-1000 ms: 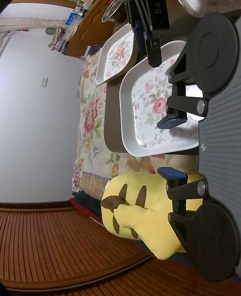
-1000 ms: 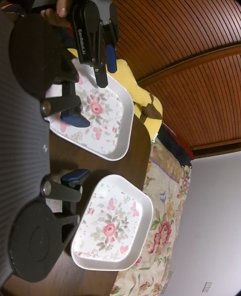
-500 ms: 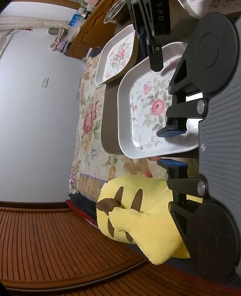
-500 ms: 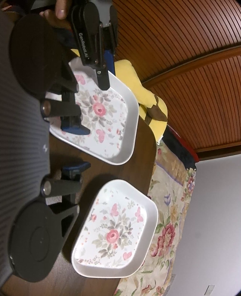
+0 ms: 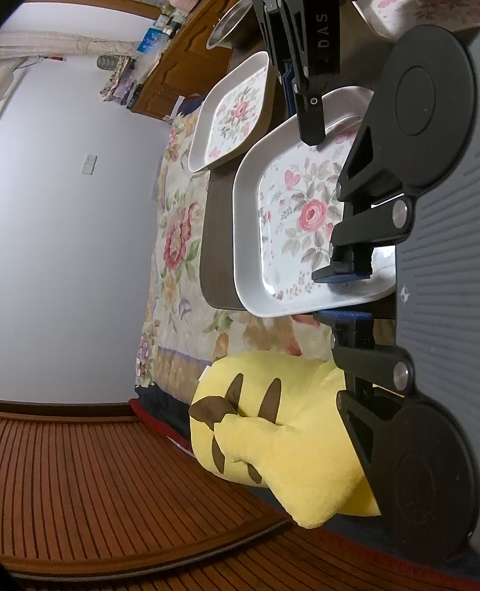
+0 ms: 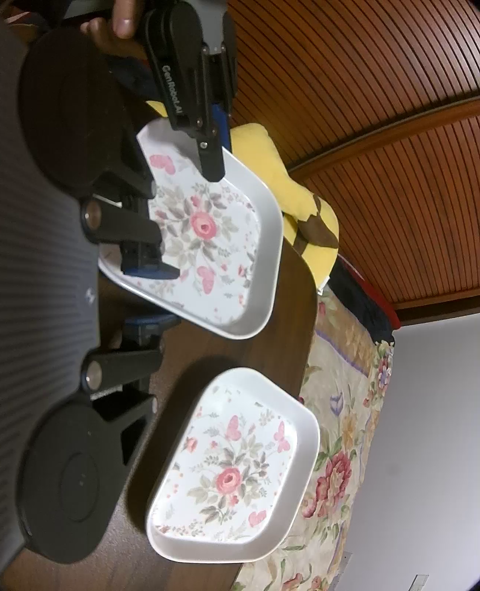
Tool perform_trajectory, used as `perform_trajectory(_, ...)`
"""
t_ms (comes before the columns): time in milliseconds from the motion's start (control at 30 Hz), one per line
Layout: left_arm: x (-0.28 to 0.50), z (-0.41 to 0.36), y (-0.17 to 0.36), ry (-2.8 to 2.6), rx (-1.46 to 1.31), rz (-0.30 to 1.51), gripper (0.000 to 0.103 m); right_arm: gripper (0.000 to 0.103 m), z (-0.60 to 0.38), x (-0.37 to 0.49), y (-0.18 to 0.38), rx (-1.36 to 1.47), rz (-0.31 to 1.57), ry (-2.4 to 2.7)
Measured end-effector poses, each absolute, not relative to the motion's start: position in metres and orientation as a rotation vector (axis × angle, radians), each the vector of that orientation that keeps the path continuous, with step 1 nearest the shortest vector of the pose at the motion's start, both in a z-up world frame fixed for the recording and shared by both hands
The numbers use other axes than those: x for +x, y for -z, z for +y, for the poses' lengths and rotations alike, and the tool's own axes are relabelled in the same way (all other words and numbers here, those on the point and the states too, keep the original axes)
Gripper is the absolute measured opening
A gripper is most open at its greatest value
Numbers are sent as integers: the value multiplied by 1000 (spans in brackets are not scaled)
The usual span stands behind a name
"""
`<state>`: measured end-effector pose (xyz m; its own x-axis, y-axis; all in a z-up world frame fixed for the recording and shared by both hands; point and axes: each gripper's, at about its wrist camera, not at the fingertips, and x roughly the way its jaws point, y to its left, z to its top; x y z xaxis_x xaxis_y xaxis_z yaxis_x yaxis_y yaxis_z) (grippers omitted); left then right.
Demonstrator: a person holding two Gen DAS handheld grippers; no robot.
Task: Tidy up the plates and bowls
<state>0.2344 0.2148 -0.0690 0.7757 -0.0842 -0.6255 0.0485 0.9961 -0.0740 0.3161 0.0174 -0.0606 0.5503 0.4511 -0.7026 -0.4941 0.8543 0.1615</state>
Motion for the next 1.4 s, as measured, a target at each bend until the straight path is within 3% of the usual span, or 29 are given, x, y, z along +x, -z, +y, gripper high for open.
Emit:
perform_trajectory(67, 233, 214, 68, 73, -58, 683, 15, 14, 18, 315, 60, -61, 815, -553)
perform_trajectory(1400, 137, 112, -27, 190, 48, 488, 15, 14, -92, 213, -15, 36, 588, -453)
